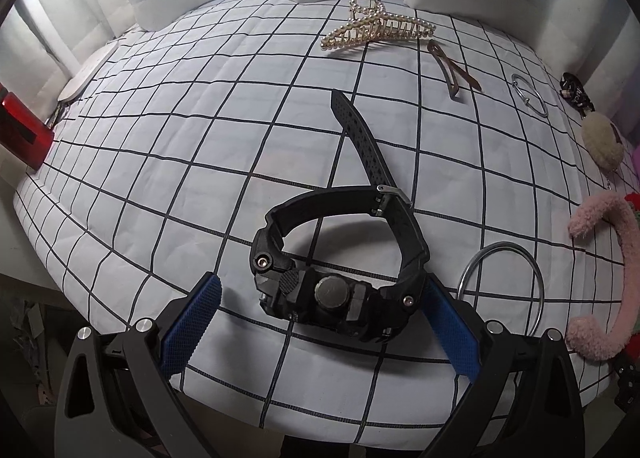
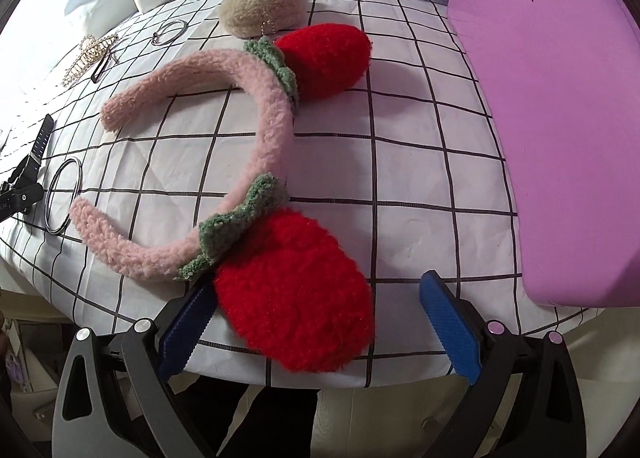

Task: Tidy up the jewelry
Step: 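Close the left tool on the black watch while the right tool approaches the pink headband, then grasp the pink strawberry headband with the right tool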

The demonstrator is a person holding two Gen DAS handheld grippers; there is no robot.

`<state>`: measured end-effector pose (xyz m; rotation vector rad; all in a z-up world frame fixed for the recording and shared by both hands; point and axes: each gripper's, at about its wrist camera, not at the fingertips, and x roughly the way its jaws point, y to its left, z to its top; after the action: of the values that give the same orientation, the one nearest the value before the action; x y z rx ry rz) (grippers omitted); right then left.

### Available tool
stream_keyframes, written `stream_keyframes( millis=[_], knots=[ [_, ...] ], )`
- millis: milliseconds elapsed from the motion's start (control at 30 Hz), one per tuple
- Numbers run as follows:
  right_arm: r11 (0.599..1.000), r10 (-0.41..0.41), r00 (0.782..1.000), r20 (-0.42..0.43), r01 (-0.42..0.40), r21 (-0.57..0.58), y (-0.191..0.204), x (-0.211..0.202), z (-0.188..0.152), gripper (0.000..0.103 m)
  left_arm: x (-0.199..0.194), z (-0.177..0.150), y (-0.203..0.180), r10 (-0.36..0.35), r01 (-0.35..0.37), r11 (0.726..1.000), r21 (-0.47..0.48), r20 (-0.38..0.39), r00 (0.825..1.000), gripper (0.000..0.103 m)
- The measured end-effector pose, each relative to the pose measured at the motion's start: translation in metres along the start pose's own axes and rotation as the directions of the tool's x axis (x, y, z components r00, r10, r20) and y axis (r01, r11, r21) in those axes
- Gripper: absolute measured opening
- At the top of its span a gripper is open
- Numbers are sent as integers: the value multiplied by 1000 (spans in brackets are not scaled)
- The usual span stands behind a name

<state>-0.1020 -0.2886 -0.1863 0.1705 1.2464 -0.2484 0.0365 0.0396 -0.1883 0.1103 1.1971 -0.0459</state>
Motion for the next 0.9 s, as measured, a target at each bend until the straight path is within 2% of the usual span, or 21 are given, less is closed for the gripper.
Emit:
stream_keyframes(
  millis=[100, 267, 333, 533, 633, 700, 733, 767, 833, 900],
  knots=[
    [1000, 6, 1000, 16, -6, -20, -1, 2, 1, 94, 1, 2, -1, -2, 2, 1000, 0, 14, 1000, 98],
    [1000, 11, 999, 48, -9, -29, 0, 2, -2, 94, 6, 2, 4, -56, 57, 998, -34, 28, 998, 97],
    [1000, 9, 998, 63, -8, -22, 0, -1, -6, 94, 6, 2, 2, -51, 52, 998, -23, 39, 998, 97],
    [1000, 11, 999, 46, -10, -7, 0, -3, -7, 94, 6, 4, 1, -56, 57, 998, -25, 35, 998, 97],
    [1000, 16, 999, 44, -16, -11, 3, -2, -3, 93, 2, 2, -2, -64, 65, 998, -16, 52, 997, 87],
    [1000, 18, 999, 42, -18, -8, 3, -1, -2, 93, -2, 1, -4, -70, 71, 997, -3, 65, 995, 72],
    [1000, 19, 999, 42, -18, -9, 3, -1, -2, 93, -3, 1, -4, -69, 69, 998, -1, 66, 995, 71],
    [1000, 21, 999, 44, -20, -8, 3, -2, -3, 92, -4, 2, -4, -72, 72, 997, -2, 68, 995, 67],
    [1000, 24, 998, 55, -23, -20, 5, -4, -4, 85, -5, 2, -3, -76, 76, 997, -1, 68, 995, 65],
    [999, 26, 997, 70, -24, -33, 10, -8, -4, 62, -5, 1, -3, -79, 79, 997, 4, 68, 995, 65]
  ],
)
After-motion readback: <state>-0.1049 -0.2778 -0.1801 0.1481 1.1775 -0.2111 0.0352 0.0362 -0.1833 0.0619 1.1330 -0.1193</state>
